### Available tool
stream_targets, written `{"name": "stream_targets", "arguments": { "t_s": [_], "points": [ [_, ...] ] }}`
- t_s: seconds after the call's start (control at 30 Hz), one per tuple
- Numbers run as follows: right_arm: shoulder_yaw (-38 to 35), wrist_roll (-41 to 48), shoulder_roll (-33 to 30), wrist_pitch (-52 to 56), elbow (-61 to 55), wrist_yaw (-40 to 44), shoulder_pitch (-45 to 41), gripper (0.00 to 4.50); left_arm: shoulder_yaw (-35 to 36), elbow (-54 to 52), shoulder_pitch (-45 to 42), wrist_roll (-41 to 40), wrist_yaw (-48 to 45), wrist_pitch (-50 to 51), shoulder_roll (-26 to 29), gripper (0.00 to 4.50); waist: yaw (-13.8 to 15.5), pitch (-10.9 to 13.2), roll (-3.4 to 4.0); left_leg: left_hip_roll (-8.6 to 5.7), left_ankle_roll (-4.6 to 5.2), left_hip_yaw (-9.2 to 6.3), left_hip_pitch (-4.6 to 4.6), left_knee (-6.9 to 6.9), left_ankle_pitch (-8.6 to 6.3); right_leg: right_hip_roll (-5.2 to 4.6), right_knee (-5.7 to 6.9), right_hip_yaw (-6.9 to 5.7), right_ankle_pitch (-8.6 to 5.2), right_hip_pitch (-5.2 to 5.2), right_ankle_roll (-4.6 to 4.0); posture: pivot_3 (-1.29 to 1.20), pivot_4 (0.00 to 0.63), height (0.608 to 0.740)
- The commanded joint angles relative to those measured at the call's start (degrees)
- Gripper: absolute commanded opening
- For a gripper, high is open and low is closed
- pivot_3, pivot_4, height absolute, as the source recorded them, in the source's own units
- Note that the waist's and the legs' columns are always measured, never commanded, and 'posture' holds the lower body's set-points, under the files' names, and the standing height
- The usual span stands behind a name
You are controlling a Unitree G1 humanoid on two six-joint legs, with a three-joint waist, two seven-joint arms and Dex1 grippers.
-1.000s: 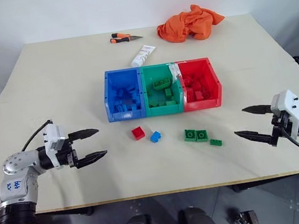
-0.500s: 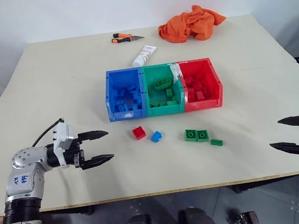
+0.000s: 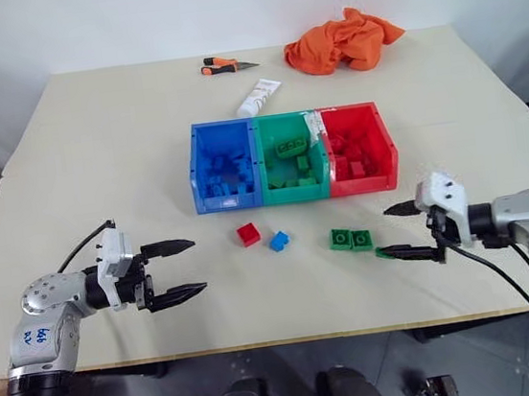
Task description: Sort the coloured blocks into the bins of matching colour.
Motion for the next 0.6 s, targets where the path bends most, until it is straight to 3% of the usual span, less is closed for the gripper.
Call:
{"name": "stream_targets", "arguments": {
  "t_s": [0.03, 0.33, 0.6],
  "points": [
    [0.9, -1.4, -0.2, -1.7, 1.6, 1.3, -2.0, 4.50, 1.6, -2.9, 1.2, -1.5, 1.1, 0.4, 0.5, 4.49, 0.0, 0.0, 0.01, 0.00, 0.00, -0.01, 0.00, 0.00, 0.00, 0.00, -0.01, -0.01, 0.00, 0.00, 0.00, 0.00, 0.150, 0.740],
    [-2.0, 0.5, -3.3, 0.0, -3.6, 3.3, 2.9, 4.50, 1.8, -4.2, 2.9, -1.8, 3.0, 0.4, -0.4, 4.49, -0.1, 0.0, 0.01, 0.01, -0.03, -0.01, -0.01, -0.02, -0.06, 0.01, -0.02, -0.02, 0.00, -0.01, 0.00, 0.00, 0.150, 0.740],
    [-0.2, -0.8, -0.8, 0.2, -4.0, 0.9, 4.6, 4.50, 0.1, -3.8, 1.8, -1.4, 3.1, 0.2, -2.0, 4.49, -0.2, 0.0, 0.01, 0.02, -0.02, -0.01, 0.00, 0.00, -0.07, 0.03, 0.00, -0.02, 0.00, 0.00, 0.00, 0.00, 0.150, 0.740]
  ]
}}
